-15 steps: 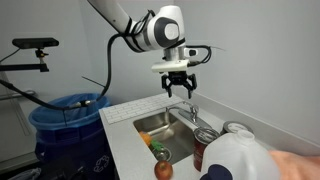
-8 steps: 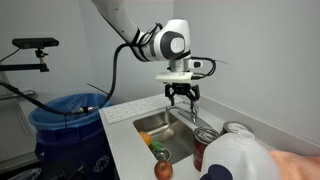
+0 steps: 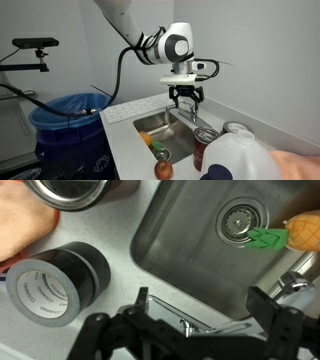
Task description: Turn the tap to the left
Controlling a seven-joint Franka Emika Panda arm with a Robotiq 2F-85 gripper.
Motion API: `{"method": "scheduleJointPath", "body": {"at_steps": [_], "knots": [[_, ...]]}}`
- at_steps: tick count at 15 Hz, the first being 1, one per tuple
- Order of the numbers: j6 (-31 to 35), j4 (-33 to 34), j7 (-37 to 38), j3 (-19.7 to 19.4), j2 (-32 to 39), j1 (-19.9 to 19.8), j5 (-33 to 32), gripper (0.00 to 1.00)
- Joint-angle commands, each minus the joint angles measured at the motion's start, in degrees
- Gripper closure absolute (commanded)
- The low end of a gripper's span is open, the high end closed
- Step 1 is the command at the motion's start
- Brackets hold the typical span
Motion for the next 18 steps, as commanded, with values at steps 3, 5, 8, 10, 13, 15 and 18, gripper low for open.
{"method": "scheduleJointPath", "body": {"at_steps": [3, 5, 8, 10, 13, 15, 18], "knots": [[0.8, 8.5, 0.8, -0.8, 7.5, 0.1, -1.0, 0.0], [0.3, 9.5, 0.6, -0.3, 8.5, 0.3, -0.7, 0.0], [0.1, 10.3, -0.4, 0.2, 10.2, 0.1, -0.4, 0.0], [0.1, 9.6, -0.8, 0.4, 10.3, 0.2, -0.5, 0.0], [0.3, 8.8, -2.9, 1.8, 10.6, -0.4, 0.8, 0.0], [0.5, 8.1, -3.6, 2.4, 9.8, -0.3, 0.9, 0.0], [-0.5, 7.6, -5.8, 3.6, 8.9, -0.4, 1.8, 0.0]]}}
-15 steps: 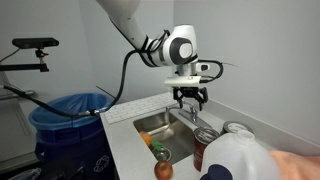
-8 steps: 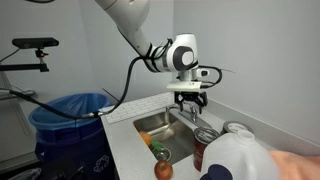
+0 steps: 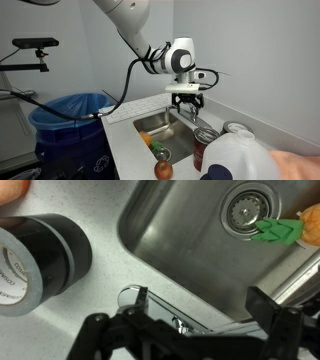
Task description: Turn the tap to the left
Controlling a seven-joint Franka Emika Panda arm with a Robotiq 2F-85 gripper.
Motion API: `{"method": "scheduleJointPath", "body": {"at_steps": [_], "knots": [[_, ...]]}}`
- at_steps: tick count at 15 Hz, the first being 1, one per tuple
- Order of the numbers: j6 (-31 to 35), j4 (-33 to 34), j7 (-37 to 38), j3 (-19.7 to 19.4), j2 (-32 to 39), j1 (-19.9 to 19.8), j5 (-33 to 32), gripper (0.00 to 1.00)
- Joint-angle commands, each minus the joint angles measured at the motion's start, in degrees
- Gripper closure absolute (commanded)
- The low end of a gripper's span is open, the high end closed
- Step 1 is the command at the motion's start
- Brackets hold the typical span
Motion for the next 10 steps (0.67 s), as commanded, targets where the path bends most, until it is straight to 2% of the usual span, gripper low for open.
{"method": "scheduleJointPath", "body": {"at_steps": [1, 10], "knots": [[-2.3, -0.7, -4.6, 3.2, -1.4, -1.0, 2.9, 0.0], [-11.4, 0.8, -13.8, 8.5, -1.4, -0.7, 8.5, 0.0]]}}
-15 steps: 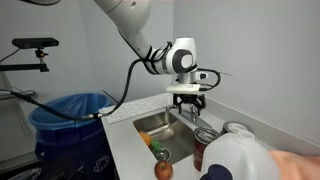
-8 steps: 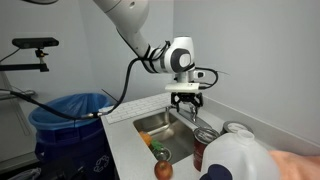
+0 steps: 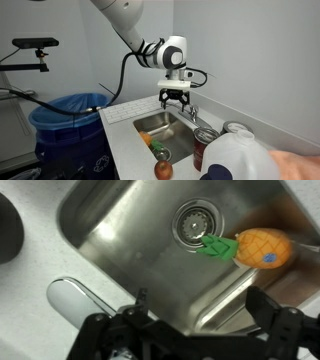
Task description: Turn the tap to the left
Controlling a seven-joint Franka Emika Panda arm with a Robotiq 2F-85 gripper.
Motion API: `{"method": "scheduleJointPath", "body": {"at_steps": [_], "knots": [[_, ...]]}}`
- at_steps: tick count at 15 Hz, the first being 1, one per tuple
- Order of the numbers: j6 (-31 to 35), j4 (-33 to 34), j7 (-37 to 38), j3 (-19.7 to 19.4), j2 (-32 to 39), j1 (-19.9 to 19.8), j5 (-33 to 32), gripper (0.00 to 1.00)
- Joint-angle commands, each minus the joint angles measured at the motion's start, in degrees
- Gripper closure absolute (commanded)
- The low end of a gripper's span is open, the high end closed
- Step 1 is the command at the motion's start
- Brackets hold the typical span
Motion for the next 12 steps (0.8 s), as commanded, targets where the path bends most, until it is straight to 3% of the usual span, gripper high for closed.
{"method": "scheduleJointPath", "body": {"at_steps": [1, 6, 12], "knots": [[-4.8, 1.4, -3.9, 3.1, 0.3, 0.2, 3.5, 0.0], [-6.1, 3.7, -5.1, 5.1, 1.4, 1.0, 5.3, 0.0], [-4.5, 6.7, -4.1, 4.7, 3.0, 1.7, 4.5, 0.0]]}}
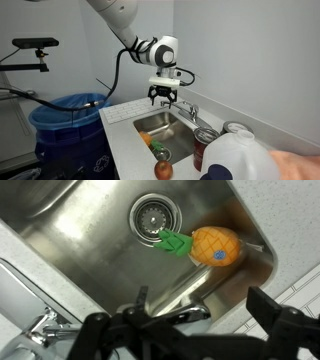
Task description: Turn the tap to the left
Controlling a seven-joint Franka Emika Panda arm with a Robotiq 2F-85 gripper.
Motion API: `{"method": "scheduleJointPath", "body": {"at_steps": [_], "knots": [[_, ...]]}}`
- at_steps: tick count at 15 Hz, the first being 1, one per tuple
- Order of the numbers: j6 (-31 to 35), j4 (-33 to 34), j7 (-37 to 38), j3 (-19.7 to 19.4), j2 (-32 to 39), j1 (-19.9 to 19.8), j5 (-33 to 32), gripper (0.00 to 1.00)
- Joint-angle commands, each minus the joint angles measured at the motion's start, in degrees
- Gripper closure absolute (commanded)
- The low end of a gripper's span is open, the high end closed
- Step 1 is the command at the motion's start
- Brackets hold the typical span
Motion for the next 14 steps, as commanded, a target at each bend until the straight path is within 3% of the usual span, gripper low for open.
{"method": "scheduleJointPath", "body": {"at_steps": [1, 14], "knots": [[0.3, 5.8, -1.2, 0.2, 2.8, 1.2, 0.9, 0.0], [-3.3, 20.0, -1.1, 2.3, 11.6, 2.6, 2.7, 0.0]]}}
